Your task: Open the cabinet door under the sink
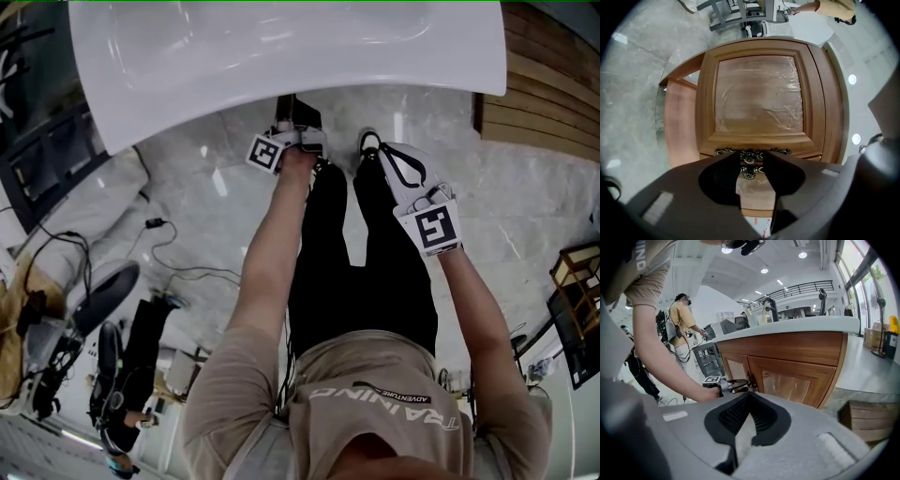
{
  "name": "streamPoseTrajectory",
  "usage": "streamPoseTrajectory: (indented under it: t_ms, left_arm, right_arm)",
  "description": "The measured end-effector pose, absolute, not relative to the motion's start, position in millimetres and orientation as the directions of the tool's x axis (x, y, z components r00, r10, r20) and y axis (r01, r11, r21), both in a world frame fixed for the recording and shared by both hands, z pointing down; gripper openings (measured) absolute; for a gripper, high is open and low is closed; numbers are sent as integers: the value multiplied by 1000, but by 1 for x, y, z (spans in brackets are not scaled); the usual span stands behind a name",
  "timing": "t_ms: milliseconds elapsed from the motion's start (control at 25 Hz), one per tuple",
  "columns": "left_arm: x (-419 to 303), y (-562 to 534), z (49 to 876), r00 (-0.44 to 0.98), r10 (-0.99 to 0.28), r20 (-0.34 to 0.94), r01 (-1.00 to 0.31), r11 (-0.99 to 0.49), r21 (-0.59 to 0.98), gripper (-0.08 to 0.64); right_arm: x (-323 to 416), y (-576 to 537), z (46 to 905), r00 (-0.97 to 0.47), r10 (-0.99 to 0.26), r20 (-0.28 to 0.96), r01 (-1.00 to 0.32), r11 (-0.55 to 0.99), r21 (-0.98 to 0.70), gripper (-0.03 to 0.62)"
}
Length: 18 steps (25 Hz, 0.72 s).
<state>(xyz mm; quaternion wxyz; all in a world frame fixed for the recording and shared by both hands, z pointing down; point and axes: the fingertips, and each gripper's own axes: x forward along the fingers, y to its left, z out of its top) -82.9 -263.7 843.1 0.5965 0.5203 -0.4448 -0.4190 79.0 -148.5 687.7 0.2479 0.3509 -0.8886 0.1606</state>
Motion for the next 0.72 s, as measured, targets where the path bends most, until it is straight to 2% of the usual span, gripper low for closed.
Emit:
streamPoseTrajectory:
  t_ms: [120,240,520,720]
  left_arm:
    - [-81,-269,850,244,-965,92,48,107,993,158]
    - [-83,-273,848,199,-978,62,95,83,992,101]
    - [-81,-273,849,113,-994,8,183,29,983,103]
    - [-79,-271,847,128,-992,23,152,42,987,103]
  right_arm:
    - [82,-145,692,-619,-538,572,-711,693,-117,2]
    - [82,-139,696,-620,-523,585,-706,697,-125,2]
    - [83,-130,696,-629,-509,588,-696,705,-136,2]
    - [84,-129,697,-641,-511,572,-690,711,-136,2]
